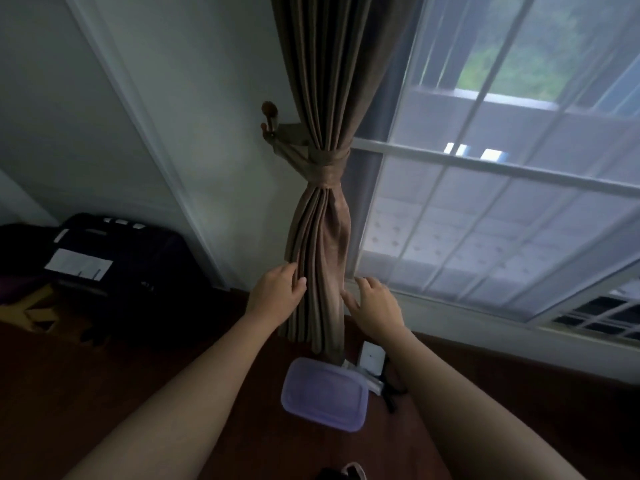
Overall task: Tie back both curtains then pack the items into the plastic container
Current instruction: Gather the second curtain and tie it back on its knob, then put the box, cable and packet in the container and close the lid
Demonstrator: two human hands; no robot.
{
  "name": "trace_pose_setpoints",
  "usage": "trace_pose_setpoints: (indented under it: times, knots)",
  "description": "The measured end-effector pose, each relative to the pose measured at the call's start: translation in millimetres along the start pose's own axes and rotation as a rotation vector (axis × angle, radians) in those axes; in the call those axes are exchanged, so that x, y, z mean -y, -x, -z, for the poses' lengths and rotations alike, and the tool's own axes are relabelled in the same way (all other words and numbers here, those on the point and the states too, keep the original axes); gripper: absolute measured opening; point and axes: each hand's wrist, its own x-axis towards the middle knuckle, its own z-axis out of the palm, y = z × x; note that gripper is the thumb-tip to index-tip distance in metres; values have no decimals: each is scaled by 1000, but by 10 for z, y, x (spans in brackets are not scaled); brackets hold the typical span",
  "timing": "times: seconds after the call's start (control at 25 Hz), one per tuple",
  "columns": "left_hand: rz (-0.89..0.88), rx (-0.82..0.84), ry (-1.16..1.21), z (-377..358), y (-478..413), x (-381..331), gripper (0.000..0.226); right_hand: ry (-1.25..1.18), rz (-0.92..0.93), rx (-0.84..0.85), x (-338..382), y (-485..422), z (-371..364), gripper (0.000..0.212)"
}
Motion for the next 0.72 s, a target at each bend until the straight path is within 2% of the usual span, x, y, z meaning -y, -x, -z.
trace_pose_setpoints:
  times: [0.28, 0.44, 0.6, 0.72]
  knots:
    - [59, 253, -74, -760, 848, 363, 44, 57, -214, 195, -512, 983, -969, 69]
    - [144, 356, -119, -1301, 1187, 609, 43, 55, -269, 258, -787, 1427, -1465, 68]
    - [228, 383, -147, -1975, 1349, 865, 39, 84, -259, 307, -1268, 1630, -2089, 69]
    - [252, 371, -172, -2616, 1368, 1170, 39, 109, -266, 267, -1708, 1591, -2596, 70]
